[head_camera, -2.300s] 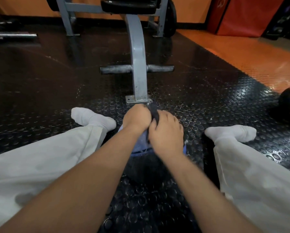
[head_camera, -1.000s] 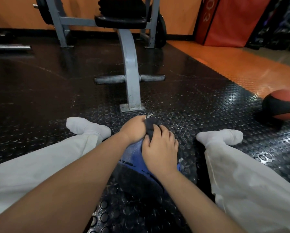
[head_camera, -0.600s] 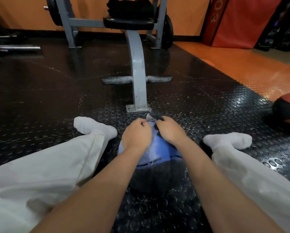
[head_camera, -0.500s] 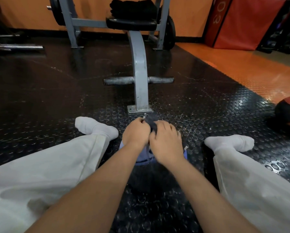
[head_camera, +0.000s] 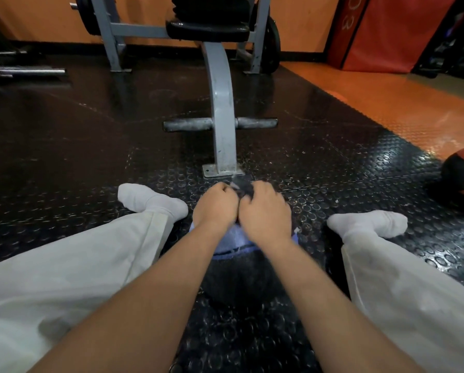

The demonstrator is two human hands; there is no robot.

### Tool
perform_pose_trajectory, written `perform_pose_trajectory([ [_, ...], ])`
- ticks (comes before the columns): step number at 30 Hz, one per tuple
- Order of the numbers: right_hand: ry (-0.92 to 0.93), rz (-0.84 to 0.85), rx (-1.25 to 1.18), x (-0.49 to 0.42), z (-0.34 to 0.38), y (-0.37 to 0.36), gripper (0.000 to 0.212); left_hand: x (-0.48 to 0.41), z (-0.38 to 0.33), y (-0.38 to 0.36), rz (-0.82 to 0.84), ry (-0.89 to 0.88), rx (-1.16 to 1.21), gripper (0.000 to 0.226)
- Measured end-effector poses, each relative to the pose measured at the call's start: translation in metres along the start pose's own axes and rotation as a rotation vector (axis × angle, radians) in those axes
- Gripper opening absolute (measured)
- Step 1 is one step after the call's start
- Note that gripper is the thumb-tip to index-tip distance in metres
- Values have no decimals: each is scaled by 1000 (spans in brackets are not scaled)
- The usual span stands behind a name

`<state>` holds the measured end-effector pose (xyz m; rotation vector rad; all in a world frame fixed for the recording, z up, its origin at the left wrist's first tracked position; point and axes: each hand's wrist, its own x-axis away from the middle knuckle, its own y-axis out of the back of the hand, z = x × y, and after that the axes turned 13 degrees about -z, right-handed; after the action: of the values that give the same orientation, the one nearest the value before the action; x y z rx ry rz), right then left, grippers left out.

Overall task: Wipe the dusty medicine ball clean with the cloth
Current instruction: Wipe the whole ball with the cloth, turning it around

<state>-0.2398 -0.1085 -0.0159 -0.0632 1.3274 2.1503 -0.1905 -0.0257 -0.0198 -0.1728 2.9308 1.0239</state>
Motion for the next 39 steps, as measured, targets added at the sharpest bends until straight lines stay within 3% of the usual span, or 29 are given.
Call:
perform_pose_trajectory([
  [2, 140, -192, 78, 35, 4, -5, 41, -5, 3, 0, 75, -86, 5, 19],
  [4, 199, -263, 122, 60, 0, -9, 47, -7, 4, 1, 153, -147, 58, 12],
  [8, 231, -239, 184, 69, -5, -9, 49, -11, 9, -1, 293, -127, 240, 14],
  [11, 164, -226, 169, 57, -3, -1, 45, -10, 10, -4, 216, -167, 148, 14],
  [15, -168, 144, 13, -14, -8, 7, 44, -5, 8, -4, 119, -44, 132, 30],
  [18, -237, 323, -69, -52, -8, 5, 46, -3, 7, -5, 60, -11, 112, 36],
  [20, -168, 264, -69, -46, -4, 2, 41, -4, 3, -4, 33, 15, 79, 36],
  [25, 196, -211, 125, 46, 0, -7, 44, -18, 8, -5, 146, -53, 146, 22],
  [28, 291, -239, 145, 73, -7, -13, 45, -24, 11, -12, 171, -21, 222, 25],
  [31, 214, -245, 90, 54, -7, -3, 42, -15, 15, -13, 93, -40, 260, 15],
  [35, -92, 154, -21, -22, -13, 7, 36, -6, 18, -11, 34, -61, 151, 32],
  [37, -153, 357, -97, -54, -14, 9, 30, -4, 16, -10, 8, -38, 167, 35],
  [39, -165, 434, -127, -64, -14, 8, 31, -3, 15, -9, -7, -22, 160, 34],
])
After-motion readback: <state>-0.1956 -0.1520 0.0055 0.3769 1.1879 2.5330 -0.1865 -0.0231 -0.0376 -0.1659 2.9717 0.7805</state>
